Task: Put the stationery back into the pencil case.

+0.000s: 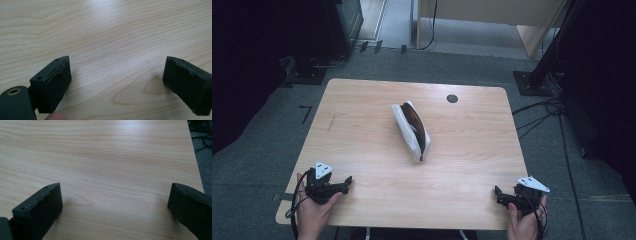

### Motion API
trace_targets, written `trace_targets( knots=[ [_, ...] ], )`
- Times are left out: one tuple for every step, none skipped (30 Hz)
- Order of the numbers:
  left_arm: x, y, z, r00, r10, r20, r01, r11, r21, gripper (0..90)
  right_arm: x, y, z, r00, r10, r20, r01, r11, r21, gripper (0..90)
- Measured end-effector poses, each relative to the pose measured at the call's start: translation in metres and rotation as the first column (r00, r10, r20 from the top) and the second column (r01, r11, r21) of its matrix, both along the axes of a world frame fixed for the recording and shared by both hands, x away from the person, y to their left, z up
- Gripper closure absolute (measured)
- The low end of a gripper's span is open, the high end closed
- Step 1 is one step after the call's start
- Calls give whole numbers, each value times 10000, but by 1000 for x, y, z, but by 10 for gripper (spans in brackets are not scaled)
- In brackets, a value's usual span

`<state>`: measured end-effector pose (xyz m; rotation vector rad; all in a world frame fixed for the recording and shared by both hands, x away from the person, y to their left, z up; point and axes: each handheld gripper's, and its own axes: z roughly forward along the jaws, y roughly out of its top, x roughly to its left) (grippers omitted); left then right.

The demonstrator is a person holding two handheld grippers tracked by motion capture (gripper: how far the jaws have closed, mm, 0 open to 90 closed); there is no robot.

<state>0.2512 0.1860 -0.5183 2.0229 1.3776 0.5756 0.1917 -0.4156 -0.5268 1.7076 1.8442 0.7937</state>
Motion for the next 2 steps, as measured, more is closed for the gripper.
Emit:
trace_targets(
  knots=[
    [0,0,0,10000,26,9,-26,10000,0,84,0,0,0,10000,-10,-9,10,10000,13,0],
    [0,0,0,10000,25,5,-25,10000,-5,84,0,0,0,10000,-5,-10,5,10000,7,0]
  ],
)
